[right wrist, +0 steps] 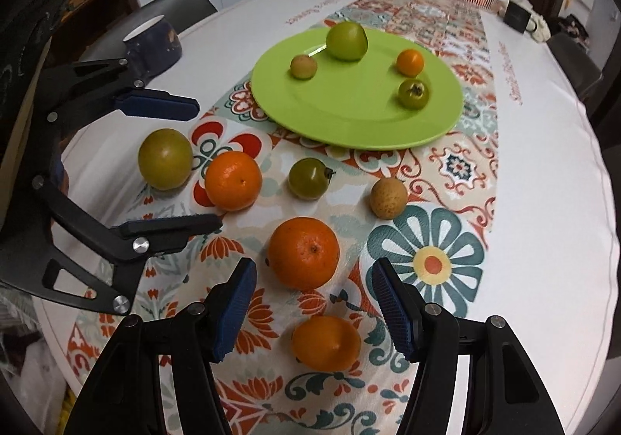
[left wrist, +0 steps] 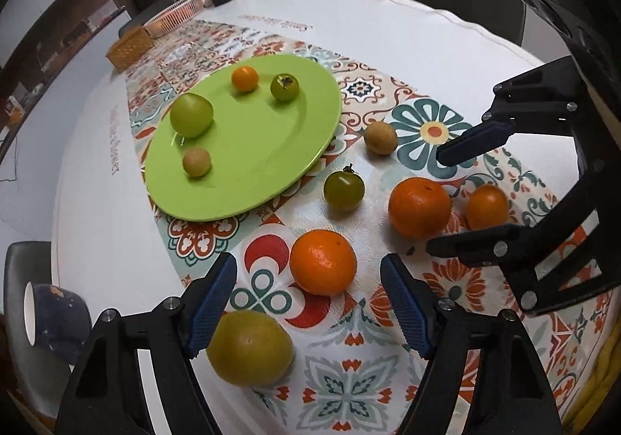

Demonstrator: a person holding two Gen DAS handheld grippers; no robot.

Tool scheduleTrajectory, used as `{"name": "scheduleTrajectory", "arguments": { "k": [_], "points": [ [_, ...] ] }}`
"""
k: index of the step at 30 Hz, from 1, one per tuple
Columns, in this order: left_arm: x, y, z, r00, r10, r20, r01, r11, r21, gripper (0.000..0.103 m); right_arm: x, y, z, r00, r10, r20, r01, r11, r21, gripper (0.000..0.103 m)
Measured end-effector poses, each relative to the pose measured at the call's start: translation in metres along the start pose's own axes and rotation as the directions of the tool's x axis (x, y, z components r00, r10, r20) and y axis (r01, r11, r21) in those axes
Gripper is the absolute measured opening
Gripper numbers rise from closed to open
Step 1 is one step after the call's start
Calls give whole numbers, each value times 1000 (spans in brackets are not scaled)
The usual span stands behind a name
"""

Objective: Organize fruits
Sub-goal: 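Grasp an orange with the left tool while the right tool grasps another orange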

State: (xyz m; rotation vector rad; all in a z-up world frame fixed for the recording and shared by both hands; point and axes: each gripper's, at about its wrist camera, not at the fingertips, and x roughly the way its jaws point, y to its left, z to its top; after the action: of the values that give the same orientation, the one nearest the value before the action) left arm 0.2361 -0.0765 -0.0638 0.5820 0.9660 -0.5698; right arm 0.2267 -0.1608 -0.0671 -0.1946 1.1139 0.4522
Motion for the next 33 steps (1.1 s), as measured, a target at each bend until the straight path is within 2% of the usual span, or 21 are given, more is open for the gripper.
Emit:
{"name": "scheduleTrajectory", "arguments": {
  "k": [2, 8, 13, 16, 19, 33],
  "points": [
    [6, 1, 2, 1000, -1, -8, 1, 1000, -4, 66, 5, 0, 0, 1000, 4, -7, -4, 1000, 2, 63],
    [18, 0, 7, 999, -22, -28, 21, 1000, -18, 61, 11, -5, 4, 1000, 23, -7, -23, 999, 26, 57],
    [25, -1, 8, 998, -42, -44, 40, 999, -36, 56, 15, -6, 6, 998, 54, -12, -54, 998, 30, 48],
    [27, -2, 9, 998, -50, -47, 48, 998, -46, 48, 16, -5, 6, 997, 70, -13, -70, 997, 32, 43],
    [27, -2, 8, 998, -49, -43, 46, 997, -56, 40, 17, -5, 6, 998, 70, -7, -69, 997, 38, 43],
    [11, -3, 5, 998, -62, -1, 62, 991, -120, 39, 6, -6, 2, 998, 61, 26, -62, 996, 66, 42]
  ]
}}
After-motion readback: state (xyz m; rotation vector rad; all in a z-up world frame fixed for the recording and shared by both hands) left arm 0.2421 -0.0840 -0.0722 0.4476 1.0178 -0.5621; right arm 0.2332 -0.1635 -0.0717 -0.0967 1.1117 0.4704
